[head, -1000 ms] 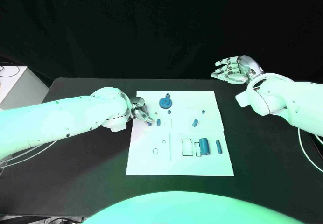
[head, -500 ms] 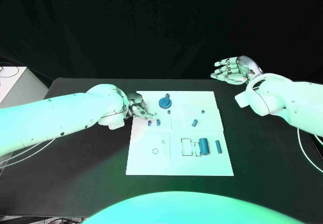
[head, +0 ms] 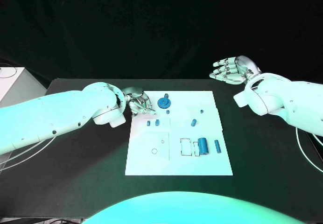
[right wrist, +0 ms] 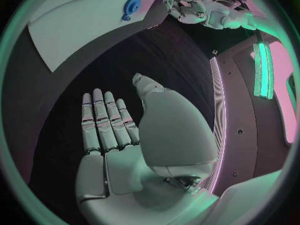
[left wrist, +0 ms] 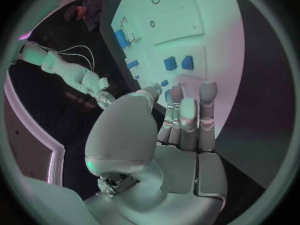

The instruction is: Assemble the parts on the task board

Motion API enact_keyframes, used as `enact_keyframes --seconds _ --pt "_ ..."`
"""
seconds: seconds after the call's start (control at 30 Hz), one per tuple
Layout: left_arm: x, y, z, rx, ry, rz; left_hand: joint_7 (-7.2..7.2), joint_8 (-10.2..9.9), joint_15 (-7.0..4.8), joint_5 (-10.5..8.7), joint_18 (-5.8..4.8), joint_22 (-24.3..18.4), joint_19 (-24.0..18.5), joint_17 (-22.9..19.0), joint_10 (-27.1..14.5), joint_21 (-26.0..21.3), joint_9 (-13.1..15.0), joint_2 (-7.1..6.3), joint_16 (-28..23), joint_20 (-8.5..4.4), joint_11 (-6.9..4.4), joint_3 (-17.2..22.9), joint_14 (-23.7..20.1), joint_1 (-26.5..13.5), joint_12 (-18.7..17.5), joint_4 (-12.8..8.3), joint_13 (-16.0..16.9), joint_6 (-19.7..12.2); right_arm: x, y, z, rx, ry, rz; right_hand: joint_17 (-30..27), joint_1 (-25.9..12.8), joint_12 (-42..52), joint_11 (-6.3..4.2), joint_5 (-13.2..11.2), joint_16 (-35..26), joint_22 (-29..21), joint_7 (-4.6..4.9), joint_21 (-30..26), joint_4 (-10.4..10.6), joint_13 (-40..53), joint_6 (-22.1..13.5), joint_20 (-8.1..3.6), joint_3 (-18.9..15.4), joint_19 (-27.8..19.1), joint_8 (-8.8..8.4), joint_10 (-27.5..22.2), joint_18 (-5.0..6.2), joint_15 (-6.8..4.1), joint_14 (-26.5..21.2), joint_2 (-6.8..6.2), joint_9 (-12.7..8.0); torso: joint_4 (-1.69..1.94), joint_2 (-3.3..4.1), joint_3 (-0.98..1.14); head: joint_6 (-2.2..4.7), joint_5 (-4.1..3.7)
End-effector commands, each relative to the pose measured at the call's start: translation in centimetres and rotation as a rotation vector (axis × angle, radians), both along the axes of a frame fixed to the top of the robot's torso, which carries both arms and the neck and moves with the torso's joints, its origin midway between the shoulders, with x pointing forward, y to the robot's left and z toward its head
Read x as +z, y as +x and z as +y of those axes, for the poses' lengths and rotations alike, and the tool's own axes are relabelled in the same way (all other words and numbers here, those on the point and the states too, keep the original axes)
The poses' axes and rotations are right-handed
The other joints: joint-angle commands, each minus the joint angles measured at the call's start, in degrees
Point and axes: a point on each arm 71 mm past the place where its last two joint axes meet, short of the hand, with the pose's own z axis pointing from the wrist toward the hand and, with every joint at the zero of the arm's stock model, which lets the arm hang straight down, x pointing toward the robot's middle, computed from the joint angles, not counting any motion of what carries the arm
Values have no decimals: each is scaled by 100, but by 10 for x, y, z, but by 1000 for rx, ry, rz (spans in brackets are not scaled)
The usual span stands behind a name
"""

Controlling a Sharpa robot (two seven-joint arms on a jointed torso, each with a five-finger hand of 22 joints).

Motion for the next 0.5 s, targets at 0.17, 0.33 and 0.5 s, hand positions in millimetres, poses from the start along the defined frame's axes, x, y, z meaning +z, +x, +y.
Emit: enact_keyframes --seconds 0.17,0.33,0.5 --pt "19 3 -26 -176 -126 -356 126 -344 103 -28 96 -548 -317 -737 -316 -617 -576 -702 -471 116 135 1500 -534 222 -892 -460 -876 -96 0 0 1 22 3 -4 -91 72 -7 -86 11 10 -77 450 15 -36 2 435 6 10 122 72 256 -18 -26 88 105 77 4 -1 0 0 -62" --pt "16 2 -39 -278 -76 -507 125 -473 108 -47 60 -334 -217 -860 -391 -419 -760 -837 -495 113 129 1583 -616 179 -1114 -660 -1104 -162 0 1 1 23 3 -4 -115 71 -17 -115 10 27 -98 418 26 -49 0 494 7 37 202 71 332 6 -50 155 113 71 -5 1 -5 0 -81" --pt "7 3 -51 -364 -5 -581 92 -573 146 -46 39 -119 -205 -948 -520 -218 -971 -854 -447 138 186 1648 -653 179 -1332 -923 -1364 -104 -1 1 1 24 3 -3 -119 69 -19 -118 9 28 -101 421 27 -51 0 502 8 39 216 70 344 10 -53 163 111 69 -6 7 -5 0 -91"
